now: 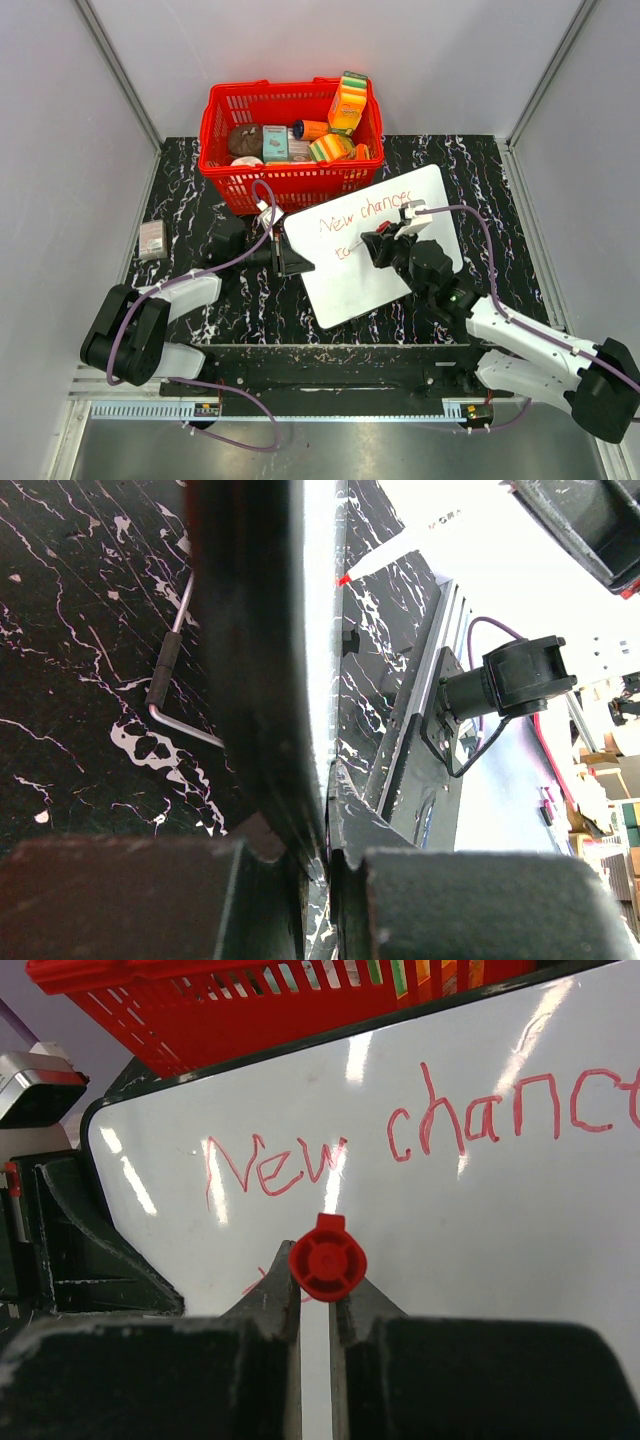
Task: Write a sentence on the whiteboard
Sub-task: Write on the whiteboard with the whiteboard marker without the cap.
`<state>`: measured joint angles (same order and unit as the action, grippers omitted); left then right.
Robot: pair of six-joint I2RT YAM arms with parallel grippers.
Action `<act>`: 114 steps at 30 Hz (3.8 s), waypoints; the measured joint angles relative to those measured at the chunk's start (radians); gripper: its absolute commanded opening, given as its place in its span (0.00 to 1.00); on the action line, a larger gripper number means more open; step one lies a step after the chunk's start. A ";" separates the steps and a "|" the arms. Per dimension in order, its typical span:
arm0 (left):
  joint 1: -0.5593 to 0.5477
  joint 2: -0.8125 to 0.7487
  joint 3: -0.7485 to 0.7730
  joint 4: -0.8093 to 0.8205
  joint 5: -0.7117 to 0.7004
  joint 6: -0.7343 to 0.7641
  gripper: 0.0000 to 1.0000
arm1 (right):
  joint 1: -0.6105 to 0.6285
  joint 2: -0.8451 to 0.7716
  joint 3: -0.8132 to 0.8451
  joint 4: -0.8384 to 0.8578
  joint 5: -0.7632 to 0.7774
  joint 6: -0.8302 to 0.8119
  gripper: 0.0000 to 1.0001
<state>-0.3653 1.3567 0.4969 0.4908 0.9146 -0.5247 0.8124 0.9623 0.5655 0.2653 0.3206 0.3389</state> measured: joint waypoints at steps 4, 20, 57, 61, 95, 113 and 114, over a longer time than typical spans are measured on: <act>0.000 0.000 0.000 0.000 0.000 0.000 0.00 | 0.000 0.018 0.018 0.020 0.001 -0.007 0.00; -0.001 0.000 0.000 0.004 0.002 0.000 0.00 | 0.000 0.017 0.034 0.013 -0.034 -0.008 0.00; -0.001 0.000 0.000 0.005 0.002 0.001 0.00 | -0.269 -0.214 -0.060 -0.080 -0.268 0.034 0.00; -0.001 0.000 0.000 0.005 0.002 0.001 0.00 | -0.236 -0.223 -0.063 -0.081 -0.248 0.021 0.00; -0.002 0.001 0.000 0.005 0.001 0.000 0.00 | -0.067 -0.101 -0.085 0.060 0.064 -0.066 0.00; -0.002 0.002 0.000 0.005 0.001 0.000 0.00 | -0.067 -0.071 -0.058 0.050 0.008 -0.065 0.00; -0.002 0.002 0.000 0.005 0.001 0.000 0.00 | -0.067 -0.073 -0.058 0.046 0.006 -0.064 0.00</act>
<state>-0.3676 1.3590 0.4969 0.4953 0.9154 -0.5247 0.7452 0.8894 0.5072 0.3111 0.3271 0.2749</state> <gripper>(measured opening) 0.094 0.110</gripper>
